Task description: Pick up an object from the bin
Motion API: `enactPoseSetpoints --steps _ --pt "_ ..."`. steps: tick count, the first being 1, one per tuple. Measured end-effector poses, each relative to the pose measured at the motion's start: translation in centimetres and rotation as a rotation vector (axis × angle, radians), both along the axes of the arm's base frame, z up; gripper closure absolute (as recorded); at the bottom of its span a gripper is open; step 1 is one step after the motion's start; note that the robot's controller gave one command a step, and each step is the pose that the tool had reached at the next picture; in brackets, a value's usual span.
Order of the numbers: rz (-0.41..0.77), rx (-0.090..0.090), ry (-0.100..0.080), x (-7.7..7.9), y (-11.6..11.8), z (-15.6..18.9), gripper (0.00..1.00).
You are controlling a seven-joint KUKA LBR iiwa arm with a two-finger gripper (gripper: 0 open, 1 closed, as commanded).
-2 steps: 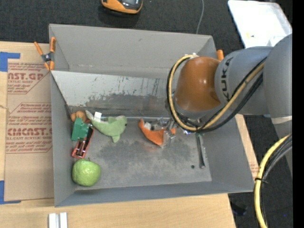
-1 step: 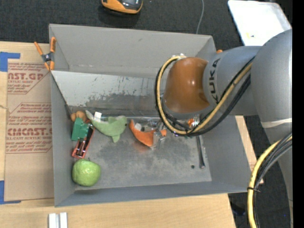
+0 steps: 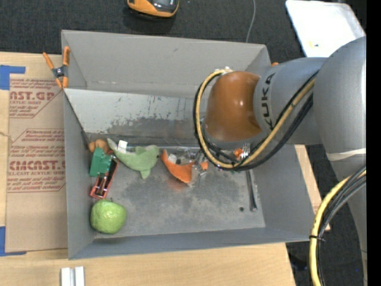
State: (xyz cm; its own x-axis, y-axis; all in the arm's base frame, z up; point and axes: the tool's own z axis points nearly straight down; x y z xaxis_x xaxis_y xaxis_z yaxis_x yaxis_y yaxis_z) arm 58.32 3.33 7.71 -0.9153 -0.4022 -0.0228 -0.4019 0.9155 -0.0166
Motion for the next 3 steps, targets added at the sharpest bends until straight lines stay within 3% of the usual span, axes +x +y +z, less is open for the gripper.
enactPoseSetpoints --steps 1,2,3 --pt "-0.029 0.003 0.0 0.0 1.0 1.0 1.0" --pt "-0.013 0.002 -0.001 -2.4 2.1 0.2 1.0" --pt "-0.004 0.002 -0.004 -1.0 0.8 1.3 1.0"
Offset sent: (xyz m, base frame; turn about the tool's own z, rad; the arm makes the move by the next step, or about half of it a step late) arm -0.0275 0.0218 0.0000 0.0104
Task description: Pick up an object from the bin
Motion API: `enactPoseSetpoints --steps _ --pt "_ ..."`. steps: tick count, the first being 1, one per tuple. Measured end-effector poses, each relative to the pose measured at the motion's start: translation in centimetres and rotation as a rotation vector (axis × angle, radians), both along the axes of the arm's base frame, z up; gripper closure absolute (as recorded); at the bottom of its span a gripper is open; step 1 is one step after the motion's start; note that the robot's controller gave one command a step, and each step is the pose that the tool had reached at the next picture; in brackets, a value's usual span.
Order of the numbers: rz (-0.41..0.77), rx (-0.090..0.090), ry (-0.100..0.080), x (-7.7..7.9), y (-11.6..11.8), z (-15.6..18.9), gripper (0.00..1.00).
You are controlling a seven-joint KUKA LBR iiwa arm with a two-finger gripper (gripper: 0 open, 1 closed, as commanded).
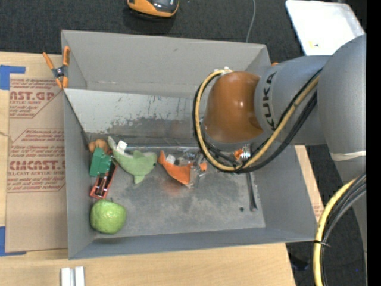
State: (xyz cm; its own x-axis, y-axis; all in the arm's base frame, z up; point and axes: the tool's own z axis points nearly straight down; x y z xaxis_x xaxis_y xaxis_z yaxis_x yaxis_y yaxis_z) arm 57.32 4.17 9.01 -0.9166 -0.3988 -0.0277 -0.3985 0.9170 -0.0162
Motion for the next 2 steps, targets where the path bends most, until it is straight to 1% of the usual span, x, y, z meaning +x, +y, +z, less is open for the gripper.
enactPoseSetpoints --steps 1,2 --pt "-0.01 0.002 0.003 -1.9 1.4 -0.8 1.0" --pt "-0.021 0.002 -0.003 -0.3 2.4 0.4 1.0"
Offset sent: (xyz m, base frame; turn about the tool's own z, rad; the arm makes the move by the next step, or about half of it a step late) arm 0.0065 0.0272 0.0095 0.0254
